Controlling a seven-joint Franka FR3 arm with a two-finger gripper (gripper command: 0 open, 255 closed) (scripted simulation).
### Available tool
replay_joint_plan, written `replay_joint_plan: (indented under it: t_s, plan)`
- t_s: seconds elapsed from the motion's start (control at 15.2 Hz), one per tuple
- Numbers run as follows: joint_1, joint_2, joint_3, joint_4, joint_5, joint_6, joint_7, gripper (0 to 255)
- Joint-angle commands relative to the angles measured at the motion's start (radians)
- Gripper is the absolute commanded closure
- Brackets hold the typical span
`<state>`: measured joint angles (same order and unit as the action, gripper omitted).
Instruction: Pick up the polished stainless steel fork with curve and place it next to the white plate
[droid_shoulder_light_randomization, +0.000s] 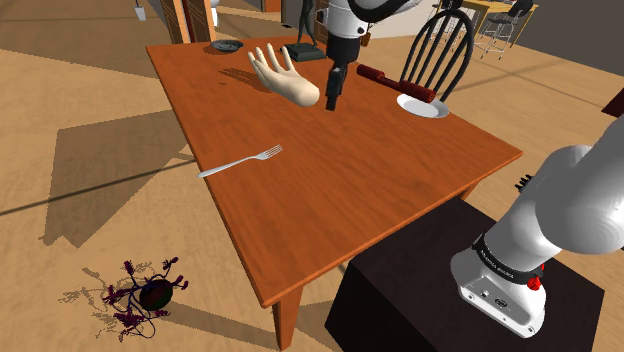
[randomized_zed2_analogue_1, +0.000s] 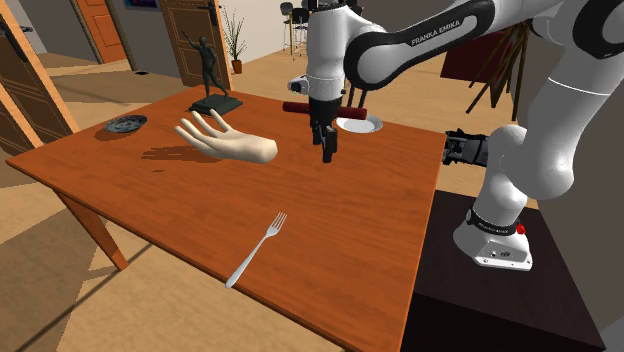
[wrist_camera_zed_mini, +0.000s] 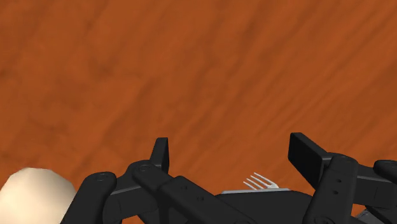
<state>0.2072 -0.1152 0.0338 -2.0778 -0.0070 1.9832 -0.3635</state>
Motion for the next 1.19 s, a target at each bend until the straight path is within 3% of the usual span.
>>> replay_joint_plan:
  t_s: [0.0,1.12]
  plan:
    - [0.016,0.073,0.015,0.053,-0.006,0.015,-0.034,0]
    - [0.158,0.574,0.131,0.476,-0.126,0.041,-0.253,0]
